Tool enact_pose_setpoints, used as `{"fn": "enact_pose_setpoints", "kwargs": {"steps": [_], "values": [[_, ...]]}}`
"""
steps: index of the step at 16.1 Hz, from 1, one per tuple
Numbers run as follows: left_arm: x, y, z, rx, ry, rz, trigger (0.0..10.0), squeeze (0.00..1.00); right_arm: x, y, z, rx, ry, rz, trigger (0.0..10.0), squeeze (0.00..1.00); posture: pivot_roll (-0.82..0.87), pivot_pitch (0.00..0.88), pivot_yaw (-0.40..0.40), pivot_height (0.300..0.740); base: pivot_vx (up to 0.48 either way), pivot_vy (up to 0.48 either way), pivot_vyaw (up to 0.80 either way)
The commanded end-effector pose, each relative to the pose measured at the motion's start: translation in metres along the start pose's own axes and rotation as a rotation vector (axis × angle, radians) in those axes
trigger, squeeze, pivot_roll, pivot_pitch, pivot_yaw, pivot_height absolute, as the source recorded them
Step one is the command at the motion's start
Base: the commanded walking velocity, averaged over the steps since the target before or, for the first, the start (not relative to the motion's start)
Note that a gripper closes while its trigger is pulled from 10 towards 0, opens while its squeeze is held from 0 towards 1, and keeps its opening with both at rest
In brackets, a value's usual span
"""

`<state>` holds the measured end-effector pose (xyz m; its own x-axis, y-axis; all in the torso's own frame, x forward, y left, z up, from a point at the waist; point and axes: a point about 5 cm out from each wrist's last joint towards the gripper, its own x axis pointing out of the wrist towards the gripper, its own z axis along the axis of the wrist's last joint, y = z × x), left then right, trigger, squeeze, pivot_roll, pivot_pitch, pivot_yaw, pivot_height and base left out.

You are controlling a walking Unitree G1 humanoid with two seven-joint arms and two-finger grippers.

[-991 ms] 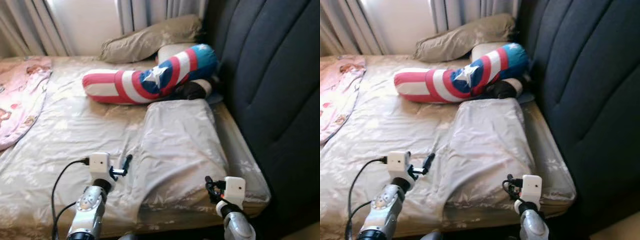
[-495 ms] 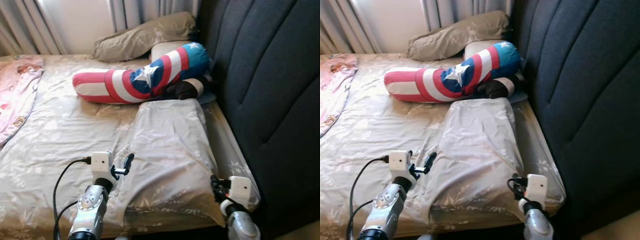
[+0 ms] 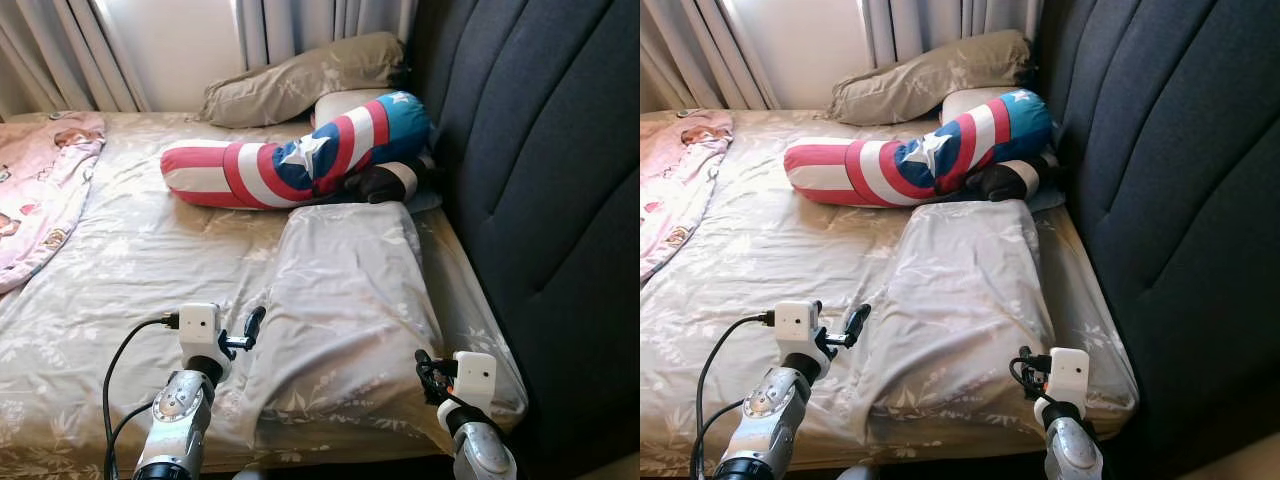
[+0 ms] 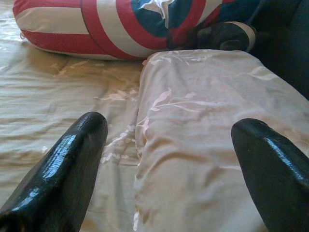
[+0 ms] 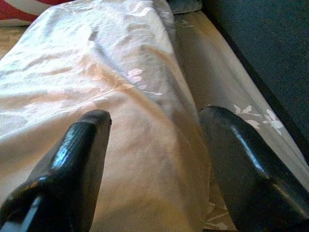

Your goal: Clean up the room

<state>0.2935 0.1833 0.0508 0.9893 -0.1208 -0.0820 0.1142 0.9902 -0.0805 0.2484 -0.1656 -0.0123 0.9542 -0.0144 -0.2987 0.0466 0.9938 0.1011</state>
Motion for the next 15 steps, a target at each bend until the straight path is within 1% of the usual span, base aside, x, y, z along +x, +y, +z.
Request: {"fn": "enact_pose_setpoints", "kwargs": {"steps": [1, 7, 12, 15], "values": [[-0.001, 0.001, -0.001, -0.008, 0.009, 0.003, 10.0, 0.00, 0.001, 0.000, 0.001, 0.004, -0.003, -0.002, 10.0, 0.00, -0.04, 0.000, -0.023, 0.671, 0.292, 0.000, 0.00], [0.000, 0.002, -0.001, -0.006, 0.011, -0.001, 10.0, 0.00, 0.002, 0.000, 0.002, 0.007, -0.003, -0.009, 10.0, 0.00, -0.04, 0.000, -0.023, 0.671, 0.313, 0.000, 0.00], [0.000, 0.002, 0.000, -0.005, 0.009, -0.003, 10.0, 0.00, 0.005, -0.013, 0.007, -0.002, -0.014, -0.082, 10.0, 0.00, -0.03, 0.000, -0.020, 0.671, 0.322, 0.000, 0.00], [0.001, -0.001, -0.002, -0.013, 0.032, -0.018, 10.0, 0.00, 0.010, -0.015, 0.011, -0.018, -0.003, -0.071, 10.0, 0.00, -0.03, 0.000, -0.019, 0.671, 0.000, 0.000, 0.00]]}}
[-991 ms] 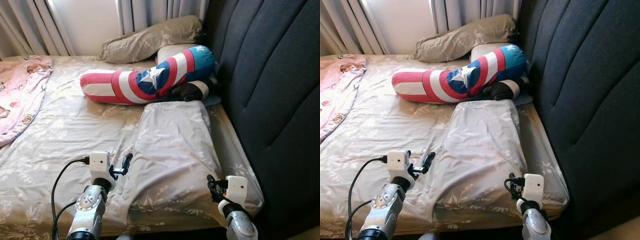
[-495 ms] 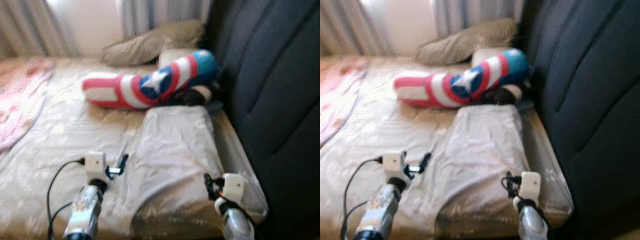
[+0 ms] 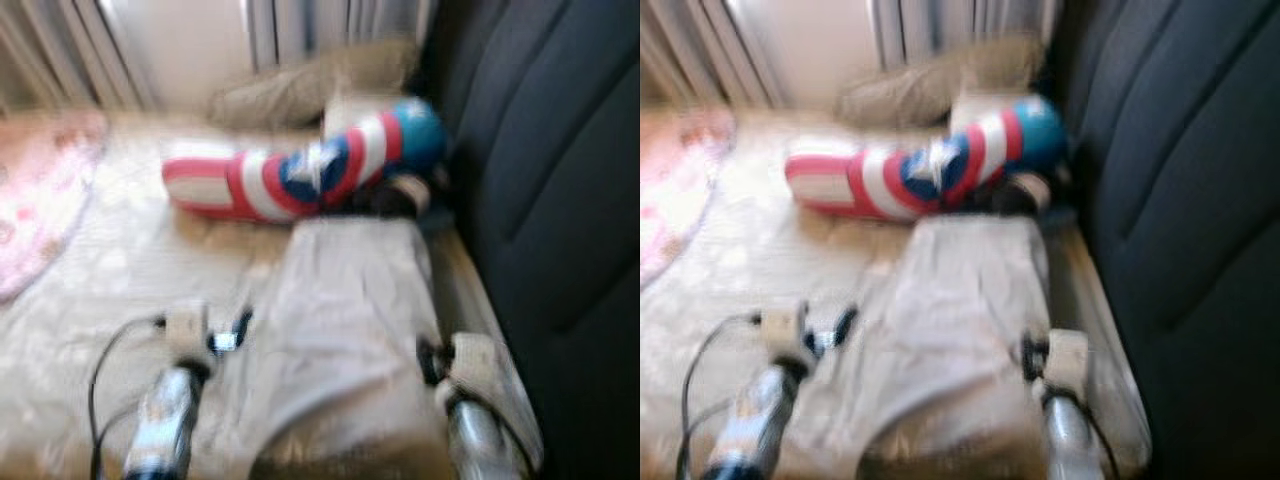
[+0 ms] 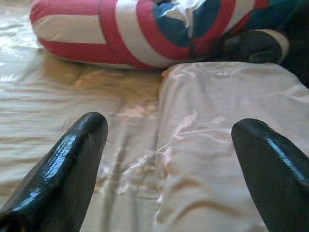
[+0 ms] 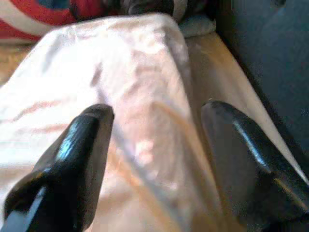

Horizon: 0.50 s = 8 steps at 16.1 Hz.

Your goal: Clean up the room

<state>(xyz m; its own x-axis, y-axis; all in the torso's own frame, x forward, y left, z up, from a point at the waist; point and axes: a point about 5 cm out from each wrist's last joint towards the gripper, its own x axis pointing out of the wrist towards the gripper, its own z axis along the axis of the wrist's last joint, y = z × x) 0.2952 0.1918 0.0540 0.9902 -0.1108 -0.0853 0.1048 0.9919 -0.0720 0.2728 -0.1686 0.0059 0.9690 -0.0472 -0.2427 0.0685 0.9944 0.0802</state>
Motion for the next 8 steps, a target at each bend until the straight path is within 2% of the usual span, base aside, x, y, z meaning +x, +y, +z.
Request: {"fn": "enact_pose_setpoints", "kwargs": {"steps": [1, 3, 4, 8], "values": [[0.001, -0.010, -0.007, -0.025, 0.039, -0.033, 10.0, 0.00, -0.007, -0.015, -0.012, -0.007, 0.059, -0.043, 10.0, 0.00, -0.03, 0.000, -0.019, 0.671, 0.000, 0.000, 0.00], [0.013, -0.016, -0.011, -0.089, 0.083, -0.028, 10.0, 0.00, 0.005, -0.016, -0.003, -0.037, 0.084, -0.027, 10.0, 0.00, -0.04, 0.004, -0.016, 0.671, 0.000, 0.000, 0.00], [0.021, -0.019, -0.009, -0.089, 0.108, -0.031, 10.0, 0.00, 0.011, -0.017, 0.002, -0.046, 0.090, -0.026, 10.0, 0.00, -0.04, 0.013, -0.013, 0.671, 0.000, 0.000, 0.00], [0.044, -0.025, 0.004, 0.034, 0.173, -0.097, 10.0, 0.00, 0.027, -0.025, 0.021, -0.012, 0.097, -0.085, 10.0, 0.00, -0.04, 0.066, -0.002, 0.671, 0.000, 0.000, 0.00]]}}
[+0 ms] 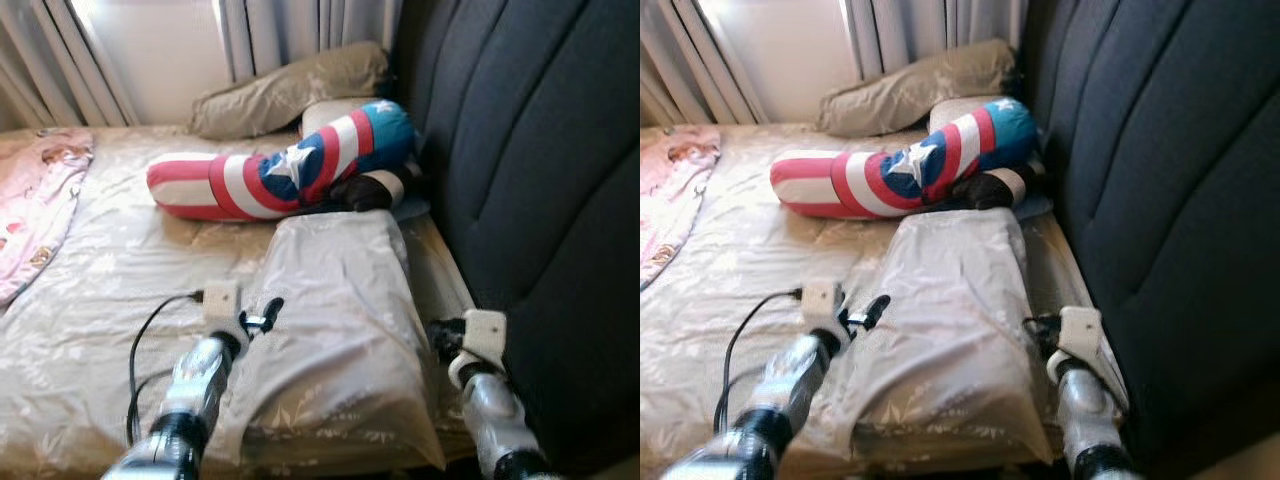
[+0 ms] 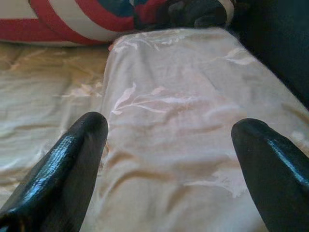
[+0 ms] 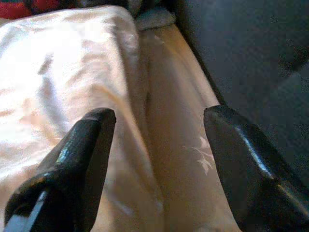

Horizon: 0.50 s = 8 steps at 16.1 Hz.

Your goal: Clean up the room

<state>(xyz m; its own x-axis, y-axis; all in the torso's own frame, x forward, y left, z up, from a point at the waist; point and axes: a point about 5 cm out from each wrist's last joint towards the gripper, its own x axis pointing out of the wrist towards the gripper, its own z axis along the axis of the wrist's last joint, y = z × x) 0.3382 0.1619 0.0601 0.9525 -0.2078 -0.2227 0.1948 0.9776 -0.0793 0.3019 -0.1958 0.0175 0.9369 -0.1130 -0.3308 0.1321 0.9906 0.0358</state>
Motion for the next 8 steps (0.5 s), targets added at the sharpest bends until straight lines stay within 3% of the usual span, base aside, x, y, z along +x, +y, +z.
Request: {"fn": "enact_pose_setpoints", "kwargs": {"steps": [1, 2, 3, 4, 8], "values": [[0.004, -0.004, -0.001, 0.021, 0.036, -0.021, 10.0, 0.00, 0.003, 0.000, 0.002, 0.010, 0.026, -0.009, 10.0, 0.00, -0.04, 0.081, 0.003, 0.671, 0.000, 0.000, 0.00], [0.008, -0.007, 0.002, 0.006, 0.043, -0.024, 10.0, 0.00, 0.005, 0.003, 0.004, -0.005, 0.038, 0.011, 10.0, 0.00, -0.04, 0.097, 0.006, 0.671, 0.000, 0.000, 0.00], [0.012, -0.011, 0.005, -0.032, 0.055, -0.035, 10.0, 1.00, 0.009, 0.005, 0.008, -0.010, 0.044, 0.034, 10.0, 0.95, -0.04, 0.110, 0.007, 0.671, 0.000, 0.000, 0.00], [0.014, -0.014, 0.006, -0.041, 0.072, -0.043, 10.0, 1.00, 0.011, 0.003, 0.012, -0.002, 0.045, 0.040, 10.0, 1.00, -0.04, 0.133, 0.006, 0.671, 0.000, 0.000, 0.00], [0.015, -0.020, 0.002, -0.051, 0.103, -0.051, 10.0, 1.00, 0.015, 0.001, 0.018, -0.010, 0.070, 0.064, 10.0, 1.00, -0.04, 0.218, 0.003, 0.671, 0.000, 0.000, 0.00]]}}
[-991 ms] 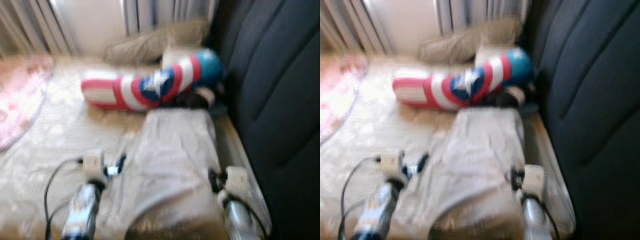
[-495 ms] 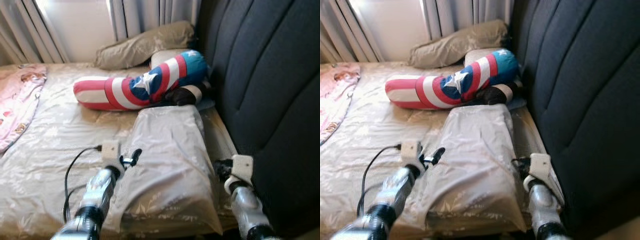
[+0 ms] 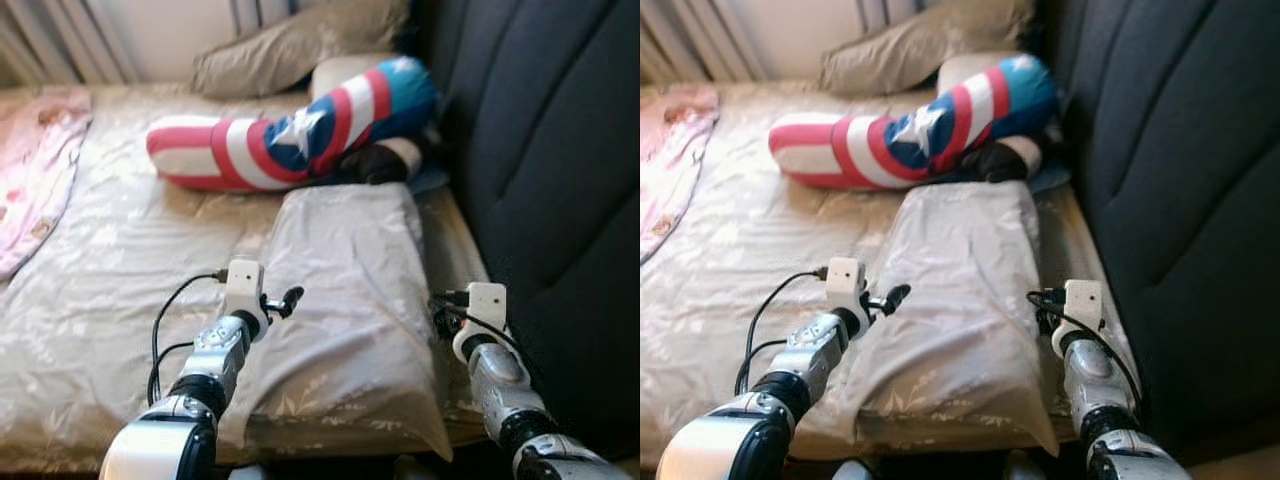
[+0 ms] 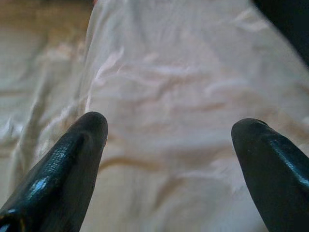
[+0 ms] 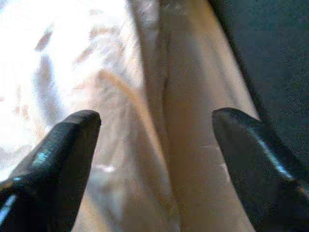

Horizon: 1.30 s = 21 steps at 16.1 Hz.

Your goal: Clean up the room

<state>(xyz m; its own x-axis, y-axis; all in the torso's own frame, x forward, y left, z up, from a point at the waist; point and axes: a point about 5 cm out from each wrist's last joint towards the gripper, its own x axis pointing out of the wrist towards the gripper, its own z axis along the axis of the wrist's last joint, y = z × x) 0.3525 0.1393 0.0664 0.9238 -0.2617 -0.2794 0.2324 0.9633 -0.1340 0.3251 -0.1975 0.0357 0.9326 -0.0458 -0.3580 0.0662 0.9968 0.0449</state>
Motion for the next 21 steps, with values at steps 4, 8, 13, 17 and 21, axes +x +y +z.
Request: {"fn": "enact_pose_setpoints", "kwargs": {"steps": [4, 8, 13, 17, 21], "values": [[-0.004, -0.001, -0.015, -0.031, 0.048, 0.000, 10.0, 1.00, -0.001, 0.001, -0.010, -0.081, 0.069, -0.004, 10.0, 1.00, -0.05, 0.263, -0.005, 0.671, 0.000, 0.000, 0.00], [-0.002, -0.001, -0.010, -0.045, 0.020, 0.007, 10.0, 1.00, 0.001, 0.007, -0.006, 0.024, 0.047, 0.015, 10.0, 0.98, -0.05, 0.274, -0.018, 0.671, 0.000, 0.000, 0.00], [-0.003, 0.009, 0.003, -0.075, -0.063, 0.028, 10.0, 0.00, 0.002, 0.018, -0.009, 0.067, 0.061, 0.053, 10.0, 0.00, 0.02, 0.300, -0.011, 0.671, 0.000, 0.000, 0.00], [-0.009, 0.024, 0.011, -0.083, -0.123, 0.046, 10.0, 0.00, 0.002, 0.019, -0.011, 0.057, 0.083, 0.041, 10.0, 0.00, 0.06, 0.305, 0.001, 0.671, 0.000, 0.000, 0.00], [-0.010, 0.016, 0.014, -0.035, -0.175, 0.003, 10.0, 0.00, 0.005, 0.021, 0.011, 0.059, -0.058, 0.068, 10.0, 0.00, 0.04, 0.289, 0.007, 0.671, 0.000, 0.000, 0.00]]}}
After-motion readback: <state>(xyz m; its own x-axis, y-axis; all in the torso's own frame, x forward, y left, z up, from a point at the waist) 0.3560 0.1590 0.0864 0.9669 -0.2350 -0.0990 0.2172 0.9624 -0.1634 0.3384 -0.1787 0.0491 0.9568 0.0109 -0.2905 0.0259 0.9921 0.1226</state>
